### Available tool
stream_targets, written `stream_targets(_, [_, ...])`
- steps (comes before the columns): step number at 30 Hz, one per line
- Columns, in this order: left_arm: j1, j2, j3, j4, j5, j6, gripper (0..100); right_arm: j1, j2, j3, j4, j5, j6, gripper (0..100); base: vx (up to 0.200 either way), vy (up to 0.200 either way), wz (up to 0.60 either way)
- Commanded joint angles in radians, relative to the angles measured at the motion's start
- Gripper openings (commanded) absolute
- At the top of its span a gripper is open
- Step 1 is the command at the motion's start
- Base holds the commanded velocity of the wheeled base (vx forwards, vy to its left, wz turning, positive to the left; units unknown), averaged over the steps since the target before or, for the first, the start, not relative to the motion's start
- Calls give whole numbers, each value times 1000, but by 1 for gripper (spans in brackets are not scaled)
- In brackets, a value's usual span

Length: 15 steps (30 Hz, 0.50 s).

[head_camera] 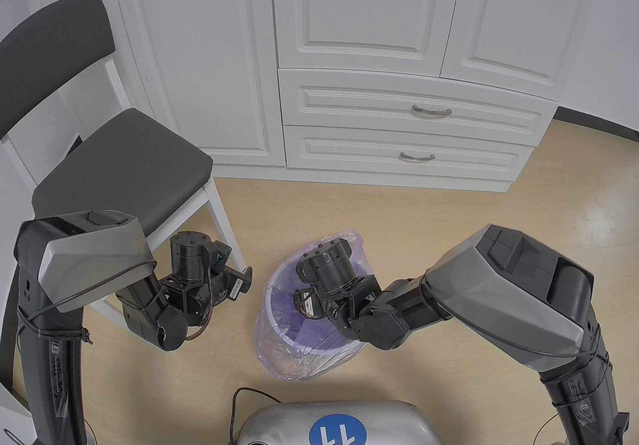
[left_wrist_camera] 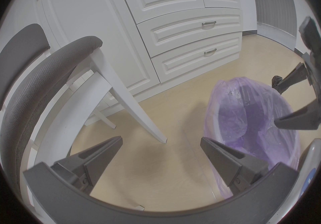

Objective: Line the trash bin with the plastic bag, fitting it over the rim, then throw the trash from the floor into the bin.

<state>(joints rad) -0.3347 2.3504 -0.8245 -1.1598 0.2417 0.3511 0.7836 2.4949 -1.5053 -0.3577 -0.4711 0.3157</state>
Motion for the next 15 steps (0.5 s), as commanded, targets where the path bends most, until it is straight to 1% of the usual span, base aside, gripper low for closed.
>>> stream_targets(1, [2,10,-4,-1,2,2,100,-6,13,-15,46,-43,-29,100,0,0,0])
stream_targets(3, [2,10,-4,-1,4,3,100,-26,12,-4,45,-124,-126,100,0,0,0])
stream_targets(6, [2,9,-4,-1,7,3,100,-32,15,-6,40,-193,-198,100,0,0,0])
stream_targets(7, [2,7,-5,-1,7,3,100,-30,15,-7,40,-204,-210,100,0,0,0])
stream_targets(10, [3,6,-5,-1,7,3,100,-20,16,-7,42,-210,-320,100,0,0,0])
stream_targets(11, [3,6,-5,-1,7,3,100,-20,16,-7,42,-210,-320,100,0,0,0])
stream_targets(12, [0,4,-2,-1,7,3,100,-18,27,-15,42,-215,-411,100,0,0,0])
stream_targets(14, [-3,6,1,-3,7,5,100,-20,42,-35,39,-219,-488,100,0,0,0])
stream_targets(15, [-4,6,1,-3,7,5,100,-20,53,-59,39,-225,-512,100,0,0,0])
